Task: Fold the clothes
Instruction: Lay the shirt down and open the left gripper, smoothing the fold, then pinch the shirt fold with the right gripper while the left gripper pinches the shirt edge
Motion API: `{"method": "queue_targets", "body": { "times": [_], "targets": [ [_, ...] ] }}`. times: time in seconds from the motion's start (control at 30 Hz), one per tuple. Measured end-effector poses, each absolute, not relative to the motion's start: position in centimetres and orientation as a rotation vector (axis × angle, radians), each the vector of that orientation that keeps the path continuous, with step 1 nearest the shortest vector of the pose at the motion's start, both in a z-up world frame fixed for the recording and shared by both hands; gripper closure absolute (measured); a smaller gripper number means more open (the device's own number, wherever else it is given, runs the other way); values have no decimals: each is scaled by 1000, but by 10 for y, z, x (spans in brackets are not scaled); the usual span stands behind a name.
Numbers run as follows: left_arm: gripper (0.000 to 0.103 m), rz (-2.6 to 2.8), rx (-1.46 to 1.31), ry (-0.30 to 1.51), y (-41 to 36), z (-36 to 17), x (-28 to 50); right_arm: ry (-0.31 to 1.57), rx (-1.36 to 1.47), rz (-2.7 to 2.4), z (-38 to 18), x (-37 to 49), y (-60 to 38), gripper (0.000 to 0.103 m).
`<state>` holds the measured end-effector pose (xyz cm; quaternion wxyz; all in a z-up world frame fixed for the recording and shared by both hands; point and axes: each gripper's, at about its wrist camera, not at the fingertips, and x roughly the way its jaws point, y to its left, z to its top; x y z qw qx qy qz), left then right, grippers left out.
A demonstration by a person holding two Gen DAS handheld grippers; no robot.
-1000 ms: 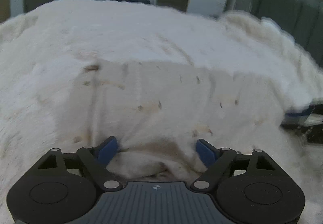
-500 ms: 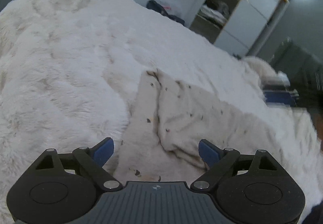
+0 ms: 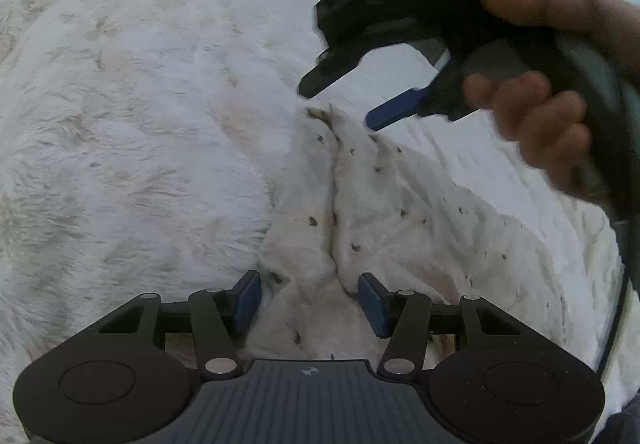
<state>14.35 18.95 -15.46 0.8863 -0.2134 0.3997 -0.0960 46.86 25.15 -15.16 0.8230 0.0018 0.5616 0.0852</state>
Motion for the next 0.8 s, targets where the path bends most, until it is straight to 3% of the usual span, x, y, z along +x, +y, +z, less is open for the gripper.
{"method": "queue_targets", "body": {
  "times": [0.23, 0.3, 0.37, 0.4, 0.8],
  "targets": [
    [53, -181, -449, 843, 204, -157, 144, 1285, -97, 109, -190, 484, 270, 48],
    [55, -203, -429, 867, 200, -161, 145, 1288, -81, 112, -191, 482, 265, 66],
    [85, -241, -413, 869, 195, -161, 144, 1289, -63, 118, -188, 479, 259, 97],
    [100, -273, -408, 870, 192, -160, 143, 1291, -61, 127, -184, 476, 255, 99],
    [101, -465, -440, 696, 175, -125, 120, 1154, 35, 201, -115, 422, 170, 102]
  ]
}}
